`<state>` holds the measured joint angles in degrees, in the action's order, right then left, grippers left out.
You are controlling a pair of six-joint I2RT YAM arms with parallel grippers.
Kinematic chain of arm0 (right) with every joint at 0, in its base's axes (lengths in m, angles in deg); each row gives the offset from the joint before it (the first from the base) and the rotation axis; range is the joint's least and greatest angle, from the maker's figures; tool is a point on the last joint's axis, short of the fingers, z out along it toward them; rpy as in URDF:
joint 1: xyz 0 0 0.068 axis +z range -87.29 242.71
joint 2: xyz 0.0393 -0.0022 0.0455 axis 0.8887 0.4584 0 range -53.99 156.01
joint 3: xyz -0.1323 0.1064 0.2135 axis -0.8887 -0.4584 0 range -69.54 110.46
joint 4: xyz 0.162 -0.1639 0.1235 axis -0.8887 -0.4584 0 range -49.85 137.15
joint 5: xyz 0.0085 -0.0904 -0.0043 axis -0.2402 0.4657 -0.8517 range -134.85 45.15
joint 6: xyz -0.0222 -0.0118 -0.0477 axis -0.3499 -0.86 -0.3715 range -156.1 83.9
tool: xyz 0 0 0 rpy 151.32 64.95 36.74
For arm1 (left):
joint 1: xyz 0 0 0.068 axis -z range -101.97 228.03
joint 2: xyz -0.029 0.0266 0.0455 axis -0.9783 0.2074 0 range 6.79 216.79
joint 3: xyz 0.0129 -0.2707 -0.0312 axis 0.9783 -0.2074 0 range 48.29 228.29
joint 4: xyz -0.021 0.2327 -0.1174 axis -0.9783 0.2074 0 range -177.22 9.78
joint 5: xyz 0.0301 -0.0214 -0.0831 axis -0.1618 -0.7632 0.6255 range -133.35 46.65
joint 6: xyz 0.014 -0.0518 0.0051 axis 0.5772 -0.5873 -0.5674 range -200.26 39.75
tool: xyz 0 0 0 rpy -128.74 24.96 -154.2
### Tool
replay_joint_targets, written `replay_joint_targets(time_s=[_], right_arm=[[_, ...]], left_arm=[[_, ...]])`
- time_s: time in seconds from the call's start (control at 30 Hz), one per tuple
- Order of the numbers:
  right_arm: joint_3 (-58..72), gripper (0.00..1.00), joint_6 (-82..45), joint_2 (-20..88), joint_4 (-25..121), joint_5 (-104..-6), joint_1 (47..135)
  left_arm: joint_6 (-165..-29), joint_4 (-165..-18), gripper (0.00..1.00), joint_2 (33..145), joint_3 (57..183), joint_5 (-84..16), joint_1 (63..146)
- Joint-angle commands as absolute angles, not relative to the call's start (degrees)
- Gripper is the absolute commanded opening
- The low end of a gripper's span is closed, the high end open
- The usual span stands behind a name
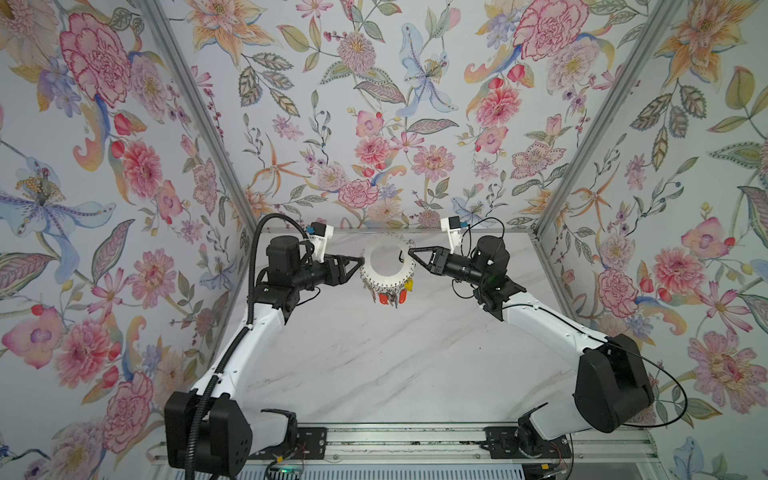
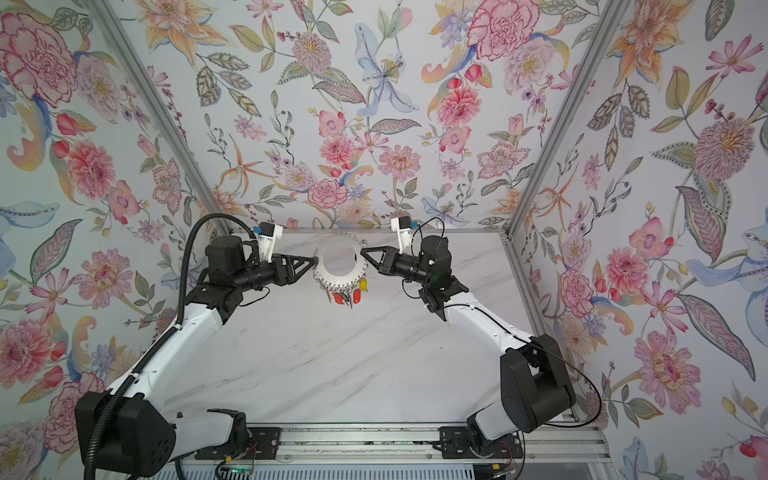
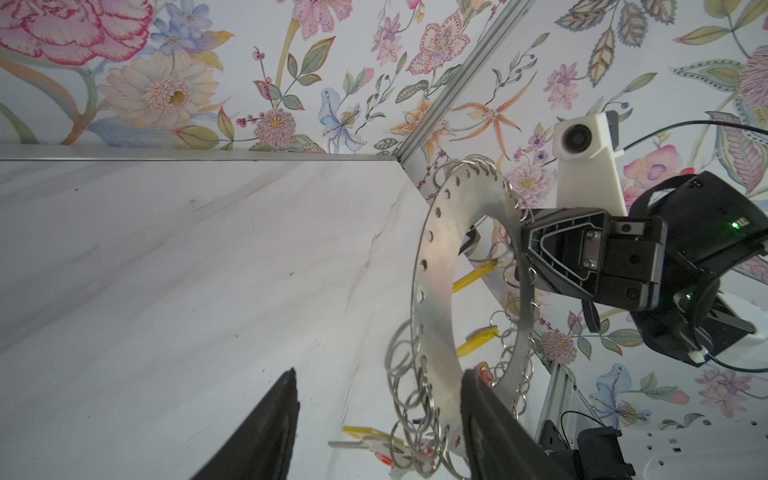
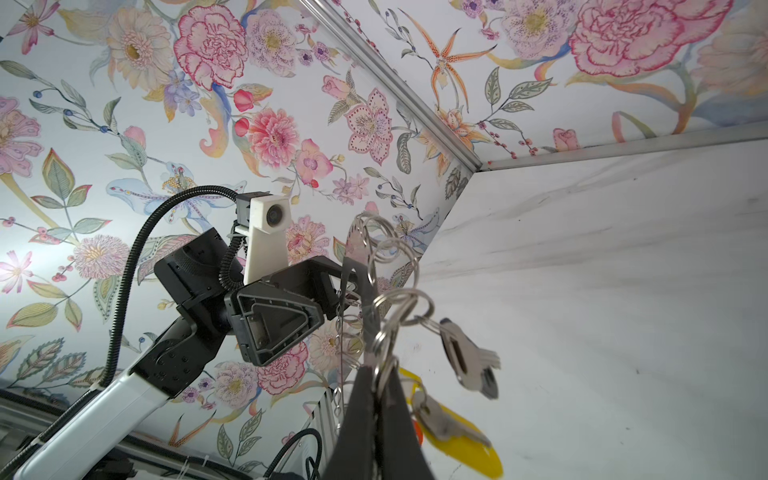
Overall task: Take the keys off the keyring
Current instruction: 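Lift the steel plate upright with both grippers, holding it between them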
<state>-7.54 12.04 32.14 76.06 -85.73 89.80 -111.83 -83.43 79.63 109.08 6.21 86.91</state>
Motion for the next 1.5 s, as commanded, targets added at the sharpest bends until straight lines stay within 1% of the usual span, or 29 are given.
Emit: replay_joint_targets(time_s=[0.0,0.1,0.17,0.27,0.4,0.47,0.57,0.63,0.77,0.83,0.9,0.93,1.03,1.1,1.13,1.2,1.27,1.37,1.47], right_arm=[[-4.0,0.00,10.6,30.2,76.0,-90.4,89.5],[-3.1,0.00,10.2,30.4,75.3,-91.9,89.2],[-2.5,0.00,10.1,30.4,75.3,-92.8,89.2],[-1.8,0.00,10.0,30.8,75.3,-94.5,89.1],[-1.2,0.00,9.8,31.4,75.5,-95.9,89.1],[-0.7,0.00,9.6,31.5,75.6,-96.6,89.2],[0.2,0.00,8.6,32.0,74.6,-97.2,89.2],[0.8,0.00,8.0,32.1,73.9,-97.6,89.0],[1.9,0.00,6.7,32.6,72.9,-98.6,89.1],[2.5,0.00,5.5,32.9,72.0,-99.0,88.9],[3.1,0.00,5.0,33.5,71.6,-99.5,88.7],[3.4,0.00,5.0,33.7,71.8,-100.0,88.5],[4.1,0.00,5.0,34.5,72.4,-100.9,88.1],[4.5,0.00,5.0,34.9,72.5,-101.1,87.7],[4.7,0.02,4.8,35.0,72.6,-101.2,87.5],[4.8,0.11,4.4,35.0,72.5,-101.2,86.9],[4.9,0.18,4.1,35.1,72.4,-101.2,86.2],[4.4,0.32,2.9,34.7,71.3,-100.6,84.9],[3.4,0.38,-0.5,32.9,67.8,-98.2,83.5]], left_arm=[[-115.3,-88.1,0.56,78.6,111.3,12.1,86.4],[-117.3,-90.5,0.49,78.5,112.2,14.2,86.5],[-117.2,-90.1,0.47,78.7,112.7,14.9,86.5],[-116.1,-88.3,0.40,79.4,114.0,15.5,86.5],[-114.6,-86.0,0.38,80.1,115.5,15.6,87.6],[-113.8,-84.8,0.34,80.7,116.2,15.6,88.3],[-112.9,-83.4,0.32,81.3,117.3,15.6,89.1],[-112.6,-83.0,0.25,81.5,117.7,15.7,89.4],[-112.7,-82.8,0.16,81.5,117.5,16.3,89.7],[-113.0,-83.2,0.14,81.3,117.2,16.5,89.7],[-113.9,-84.4,0.09,81.3,116.8,17.0,89.6],[-114.4,-85.0,0.08,81.3,116.7,17.4,89.6],[-117.4,-88.4,0.00,81.1,116.0,18.5,89.7],[-118.5,-89.6,0.00,81.3,116.0,18.8,89.7],[-118.8,-89.6,0.00,81.3,116.1,18.7,89.6],[-120.3,-91.1,0.00,81.3,115.9,18.6,89.7],[-122.6,-93.4,0.00,81.2,115.2,18.2,89.6],[-126.7,-97.4,0.00,81.4,114.2,16.5,89.7],[-128.1,-97.8,0.00,80.9,114.1,12.5,89.7]])
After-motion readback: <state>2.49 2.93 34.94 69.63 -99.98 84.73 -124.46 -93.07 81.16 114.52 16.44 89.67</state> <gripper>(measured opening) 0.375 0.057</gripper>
